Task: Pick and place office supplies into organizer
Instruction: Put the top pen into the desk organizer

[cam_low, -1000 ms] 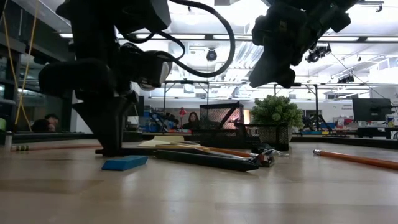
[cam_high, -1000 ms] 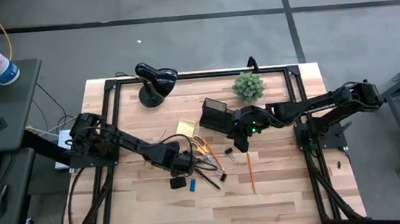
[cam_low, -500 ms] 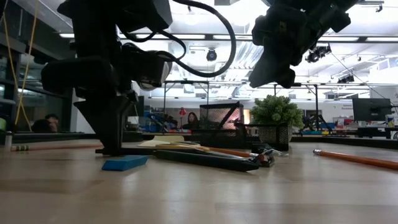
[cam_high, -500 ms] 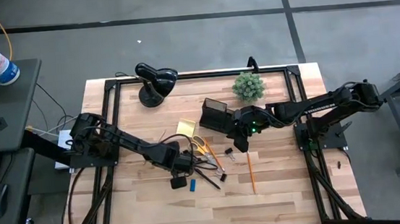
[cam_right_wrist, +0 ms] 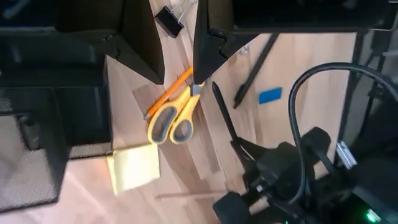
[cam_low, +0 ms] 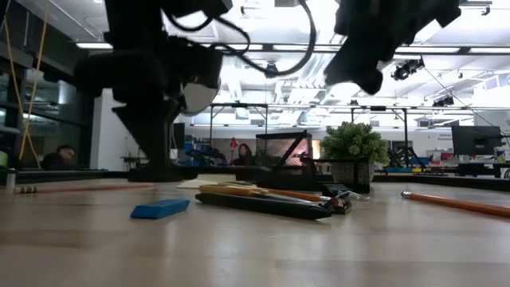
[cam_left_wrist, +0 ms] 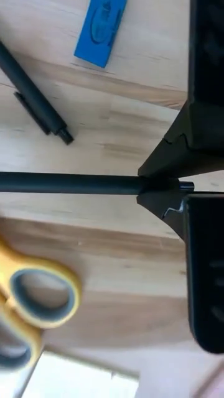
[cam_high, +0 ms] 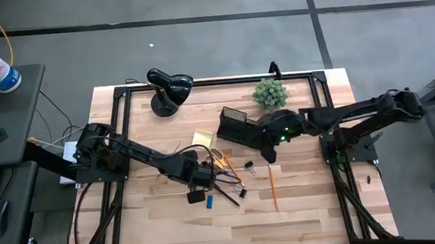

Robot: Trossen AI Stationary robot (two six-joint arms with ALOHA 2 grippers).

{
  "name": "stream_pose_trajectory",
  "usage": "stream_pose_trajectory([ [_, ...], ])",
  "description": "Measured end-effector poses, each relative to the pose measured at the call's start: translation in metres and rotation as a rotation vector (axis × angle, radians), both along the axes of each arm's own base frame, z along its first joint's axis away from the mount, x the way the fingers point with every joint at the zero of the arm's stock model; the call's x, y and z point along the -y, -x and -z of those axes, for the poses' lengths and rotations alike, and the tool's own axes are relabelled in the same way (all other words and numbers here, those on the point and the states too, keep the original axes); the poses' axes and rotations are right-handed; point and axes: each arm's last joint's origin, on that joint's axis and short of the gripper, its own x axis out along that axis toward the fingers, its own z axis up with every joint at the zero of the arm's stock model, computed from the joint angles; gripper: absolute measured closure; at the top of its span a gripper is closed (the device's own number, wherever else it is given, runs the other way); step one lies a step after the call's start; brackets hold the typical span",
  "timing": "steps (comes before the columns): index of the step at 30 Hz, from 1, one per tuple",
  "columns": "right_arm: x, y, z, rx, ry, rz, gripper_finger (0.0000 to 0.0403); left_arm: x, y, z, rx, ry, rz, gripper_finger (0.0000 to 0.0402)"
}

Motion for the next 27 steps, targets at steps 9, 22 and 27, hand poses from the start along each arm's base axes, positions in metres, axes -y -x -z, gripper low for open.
stream_pose_trajectory([
  [9, 0.0, 0.034, -0.039, 0.169, 0.009, 0.011, 0.032, -0.006, -0.01, -0.046, -0.05, -0.173, 0.081, 0.04],
  [22, 0.001, 0.054, -0.059, 0.279, 0.018, 0.053, 0.032, -0.086, -0.024, -0.101, -0.116, -0.391, 0.152, 0.0399],
  [27, 0.001, 0.054, -0.059, 0.278, 0.016, 0.054, 0.032, -0.125, -0.02, -0.116, -0.182, -0.435, 0.186, 0.0399],
])
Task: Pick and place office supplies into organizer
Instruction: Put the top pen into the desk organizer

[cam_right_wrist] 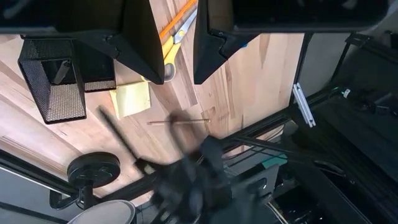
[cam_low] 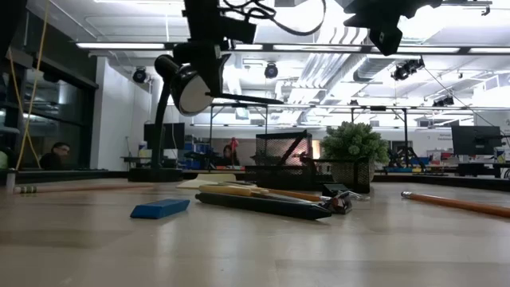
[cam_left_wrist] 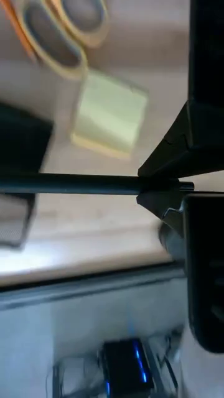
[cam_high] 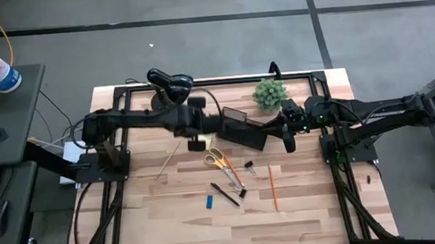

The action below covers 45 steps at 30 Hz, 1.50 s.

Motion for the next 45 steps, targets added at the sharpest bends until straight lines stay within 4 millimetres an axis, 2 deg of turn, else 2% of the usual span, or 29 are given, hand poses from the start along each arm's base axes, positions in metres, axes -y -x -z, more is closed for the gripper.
stream_pose_trajectory([
  [5, 0.0, 0.0, 0.0, 0.0, -0.011, 0.007, 0.032, -0.022, 0.004, -0.015, -0.054, -0.02, 0.054, 0.0399],
  [12, 0.0, 0.0, 0.0, 0.0, -0.006, 0.007, 0.032, -0.024, 0.001, -0.035, -0.141, -0.051, 0.173, 0.0399],
  [20, 0.001, 0.0, 0.0, 0.002, 0.008, 0.037, 0.032, -0.02, -0.033, -0.022, -0.348, -0.06, 0.341, 0.0399],
  [29, 0.001, 0.0, 0.0, 0.007, 0.009, 0.04, 0.032, -0.028, -0.065, -0.007, -0.599, -0.288, 0.452, 0.0399],
  [38, 0.001, 0.0, -0.001, 0.007, 0.008, 0.04, 0.032, -0.033, -0.081, -0.005, -0.623, -0.407, 0.53, 0.0399],
  [45, 0.001, 0.0, -0.001, 0.007, 0.008, 0.04, 0.032, -0.034, -0.083, 0.01, -0.705, -0.417, 0.586, 0.0399],
])
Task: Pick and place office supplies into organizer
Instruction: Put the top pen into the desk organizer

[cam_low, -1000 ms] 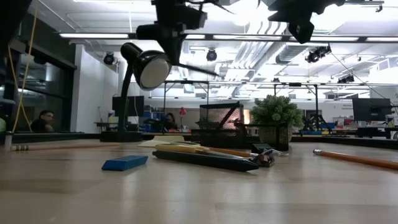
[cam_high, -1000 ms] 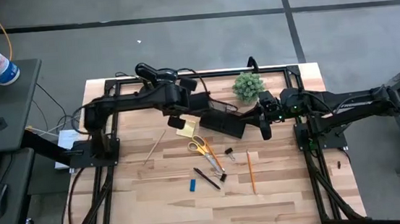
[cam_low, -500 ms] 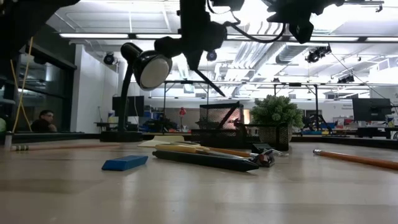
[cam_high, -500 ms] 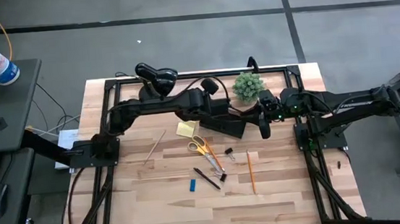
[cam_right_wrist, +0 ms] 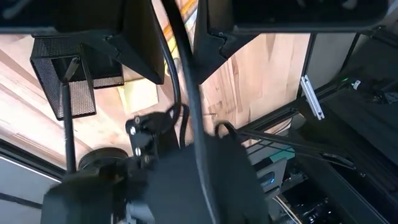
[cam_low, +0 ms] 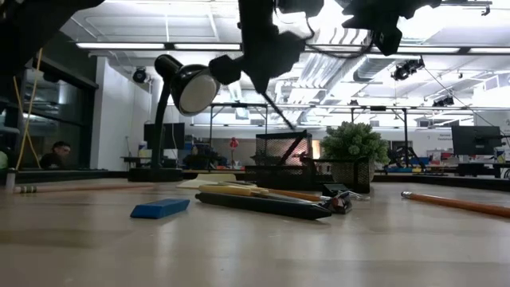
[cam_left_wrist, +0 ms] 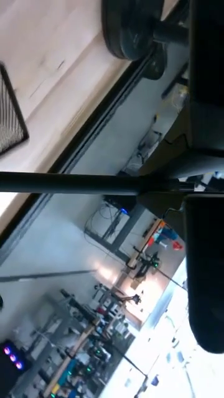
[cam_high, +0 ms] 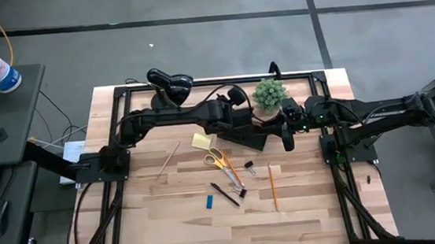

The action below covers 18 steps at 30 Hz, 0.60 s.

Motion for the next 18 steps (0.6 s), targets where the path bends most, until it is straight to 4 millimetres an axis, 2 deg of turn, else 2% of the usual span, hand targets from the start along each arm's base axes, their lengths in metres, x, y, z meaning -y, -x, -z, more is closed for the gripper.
stream_pose_trajectory([
  [6, 0.0, 0.0, 0.0, -0.001, 0.0, -0.001, 0.032, -0.003, 0.003, 0.017, -0.061, -0.008, -0.001, 0.0399],
  [18, 0.0, 0.0, 0.0, -0.001, -0.002, -0.005, 0.032, -0.007, 0.003, 0.037, -0.125, -0.062, 0.01, 0.0399],
])
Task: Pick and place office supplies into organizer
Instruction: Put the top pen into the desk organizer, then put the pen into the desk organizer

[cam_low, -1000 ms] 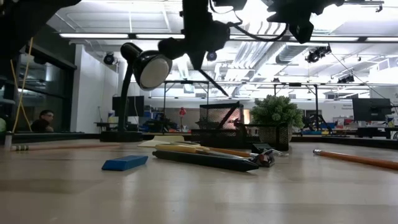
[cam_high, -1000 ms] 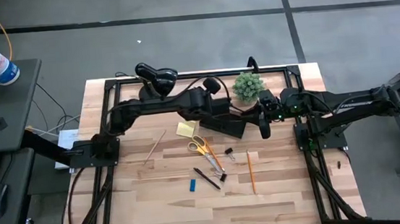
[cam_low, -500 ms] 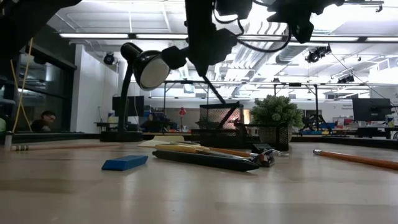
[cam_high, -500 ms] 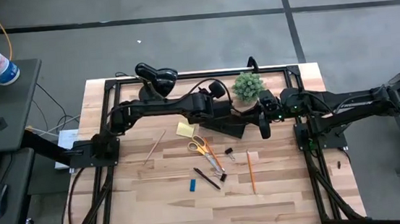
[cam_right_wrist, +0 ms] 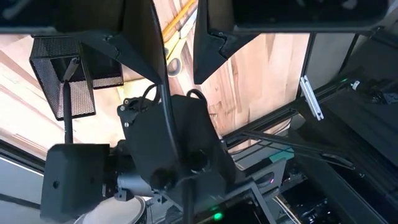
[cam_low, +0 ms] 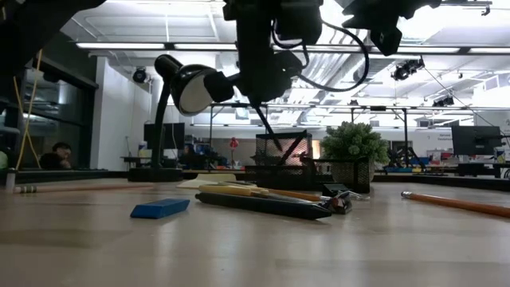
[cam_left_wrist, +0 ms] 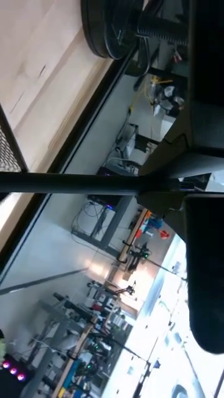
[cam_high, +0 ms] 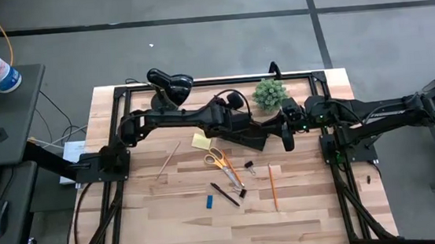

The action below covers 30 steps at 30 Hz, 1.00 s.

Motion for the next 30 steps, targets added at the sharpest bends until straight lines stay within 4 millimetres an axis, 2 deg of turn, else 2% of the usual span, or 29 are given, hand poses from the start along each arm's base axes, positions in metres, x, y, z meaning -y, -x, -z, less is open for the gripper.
stream_pose_trajectory([
  [13, 0.0, 0.0, 0.0, 0.0, 0.0, 0.0, 0.032, -0.003, -0.001, 0.011, -0.064, 0.003, 0.048, 0.0388],
  [25, 0.0, 0.0, 0.0, 0.0, 0.005, -0.002, 0.032, -0.006, 0.0, 0.014, -0.065, 0.005, 0.041, 0.0289],
  [30, 0.0, 0.0, 0.0, -0.001, 0.018, -0.007, 0.032, -0.006, 0.0, 0.014, -0.064, 0.001, 0.04, 0.0259],
])
